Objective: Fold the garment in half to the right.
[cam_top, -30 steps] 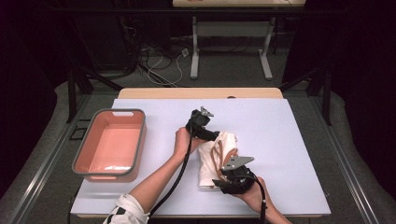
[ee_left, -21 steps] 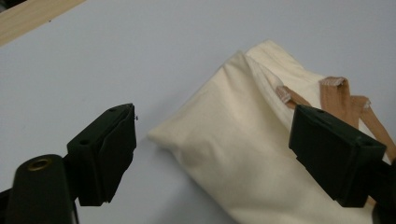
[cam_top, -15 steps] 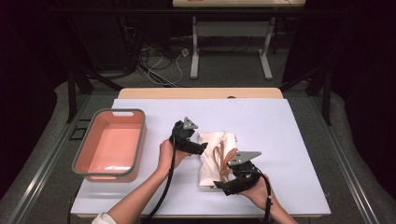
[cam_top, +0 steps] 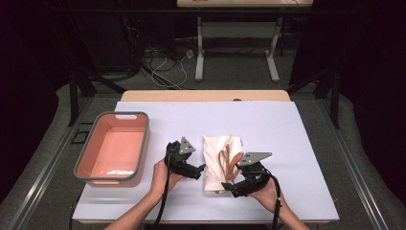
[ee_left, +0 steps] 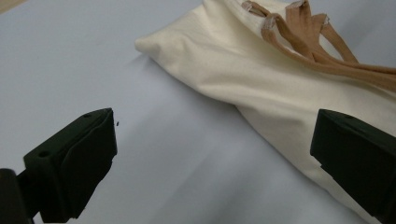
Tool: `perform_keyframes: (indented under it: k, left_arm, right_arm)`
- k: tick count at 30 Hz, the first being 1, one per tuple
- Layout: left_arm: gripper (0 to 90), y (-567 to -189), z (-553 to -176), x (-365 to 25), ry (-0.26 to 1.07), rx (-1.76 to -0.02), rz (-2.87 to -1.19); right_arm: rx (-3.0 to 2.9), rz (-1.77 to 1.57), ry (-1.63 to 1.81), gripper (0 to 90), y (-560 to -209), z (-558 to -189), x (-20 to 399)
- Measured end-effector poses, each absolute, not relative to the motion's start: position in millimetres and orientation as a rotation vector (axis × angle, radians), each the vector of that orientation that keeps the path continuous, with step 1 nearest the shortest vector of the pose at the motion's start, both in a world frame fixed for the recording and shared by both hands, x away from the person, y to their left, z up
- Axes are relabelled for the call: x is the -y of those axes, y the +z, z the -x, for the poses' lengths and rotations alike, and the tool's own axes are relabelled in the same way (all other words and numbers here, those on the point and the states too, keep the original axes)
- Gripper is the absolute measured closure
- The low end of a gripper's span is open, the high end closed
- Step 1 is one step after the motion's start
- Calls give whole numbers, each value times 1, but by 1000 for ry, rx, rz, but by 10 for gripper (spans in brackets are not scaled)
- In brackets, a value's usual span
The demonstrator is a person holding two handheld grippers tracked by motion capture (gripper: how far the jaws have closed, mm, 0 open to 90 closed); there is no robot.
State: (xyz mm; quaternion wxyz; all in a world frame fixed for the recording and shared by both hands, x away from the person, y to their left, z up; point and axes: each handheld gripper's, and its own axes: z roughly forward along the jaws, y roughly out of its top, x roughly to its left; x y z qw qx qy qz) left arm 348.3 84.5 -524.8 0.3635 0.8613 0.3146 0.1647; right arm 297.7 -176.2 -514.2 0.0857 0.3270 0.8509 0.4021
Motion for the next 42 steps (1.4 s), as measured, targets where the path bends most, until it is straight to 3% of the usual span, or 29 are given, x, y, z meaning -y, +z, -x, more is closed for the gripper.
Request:
perform_keyframes:
  k: [29,35,42]
  left_arm:
    - [0,-528,-292,-128,465,-772,-2196]
    - [0,-533,-286,-138,453,-802,-2205]
    - [0,-532,-286,-144,454,-814,-2196]
  right_arm:
    - [-2388,-1079,1164,165,-515,-336,191]
    - [-2357,-1102,1131,252,-519,-347,191]
    - [-2332,-1092,1121,474,-519,-361,179]
